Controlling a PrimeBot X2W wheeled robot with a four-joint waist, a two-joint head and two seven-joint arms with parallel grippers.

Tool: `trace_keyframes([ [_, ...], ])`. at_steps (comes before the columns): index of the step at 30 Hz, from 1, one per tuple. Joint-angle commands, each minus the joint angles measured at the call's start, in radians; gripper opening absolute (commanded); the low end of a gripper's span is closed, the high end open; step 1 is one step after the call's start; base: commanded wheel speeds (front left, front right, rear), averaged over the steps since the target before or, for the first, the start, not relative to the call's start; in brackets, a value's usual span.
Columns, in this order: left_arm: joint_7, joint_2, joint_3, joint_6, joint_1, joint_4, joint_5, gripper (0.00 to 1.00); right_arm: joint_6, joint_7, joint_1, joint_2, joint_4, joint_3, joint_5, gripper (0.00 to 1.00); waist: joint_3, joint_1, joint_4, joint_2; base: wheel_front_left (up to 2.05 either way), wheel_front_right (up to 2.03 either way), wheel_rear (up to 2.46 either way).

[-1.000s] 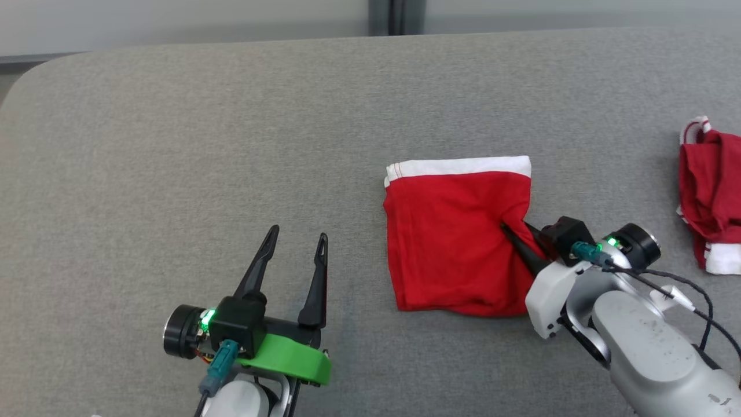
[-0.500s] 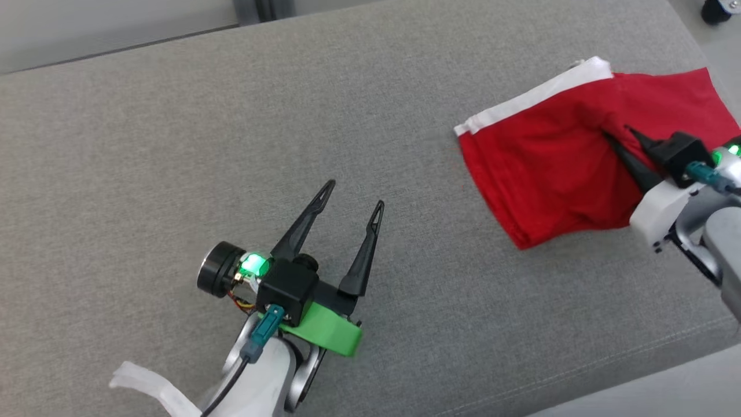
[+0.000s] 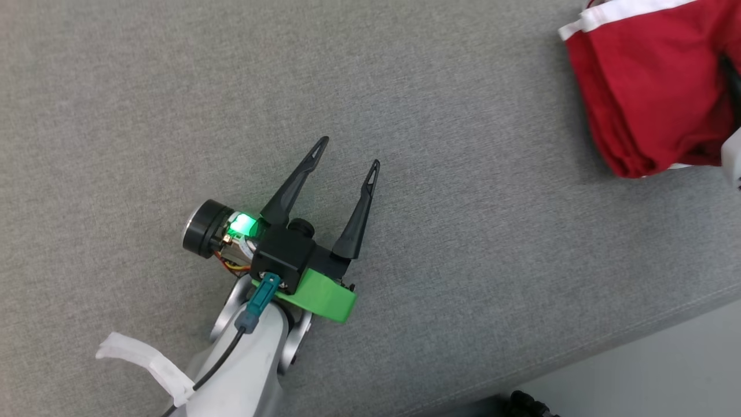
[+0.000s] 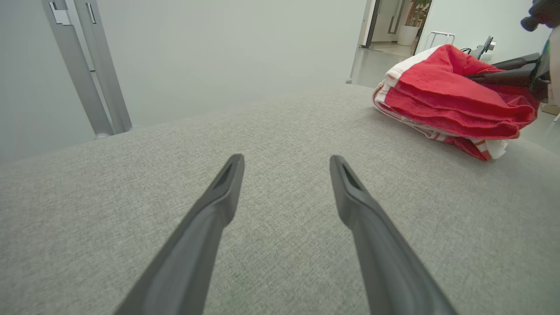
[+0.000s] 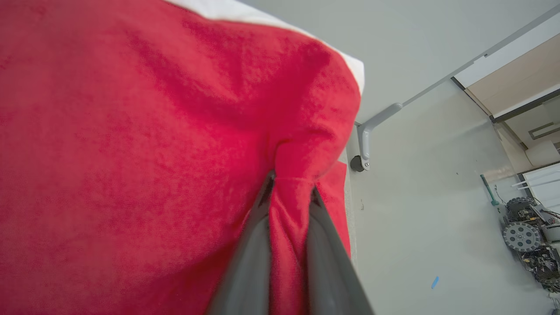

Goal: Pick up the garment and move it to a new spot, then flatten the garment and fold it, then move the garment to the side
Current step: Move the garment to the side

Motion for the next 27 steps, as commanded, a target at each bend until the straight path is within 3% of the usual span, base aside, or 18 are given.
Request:
trace_keyframes([
  [1,-0.003,0.008,0.005,-0.003,-0.019,-0.004,0.008,1.0,-0.002,-0.004,-0.02,-0.008,0.009,-0.022,0.003,0.0,0.049,-0.0001,0.021,-0.0001,0.0,0.0,0.0],
  [15,-0.003,0.005,0.014,0.003,-0.029,-0.006,-0.003,1.0,-0.002,-0.003,-0.027,0.02,0.138,-0.077,0.011,0.0,0.049,-0.0001,0.064,-0.0001,0.0,0.0,0.0],
  [16,-0.003,0.004,0.013,0.004,-0.026,-0.006,-0.006,1.0,-0.002,-0.003,-0.032,0.018,0.145,-0.075,0.007,1.0,0.039,-0.0001,0.065,-0.0001,0.0,0.0,0.0],
  [27,-0.003,0.001,0.042,0.026,0.048,-0.024,-0.063,1.0,-0.002,-0.003,-0.066,0.042,0.121,-0.058,-0.013,1.0,-0.136,-0.0001,0.079,-0.0001,0.0,0.0,0.0],
])
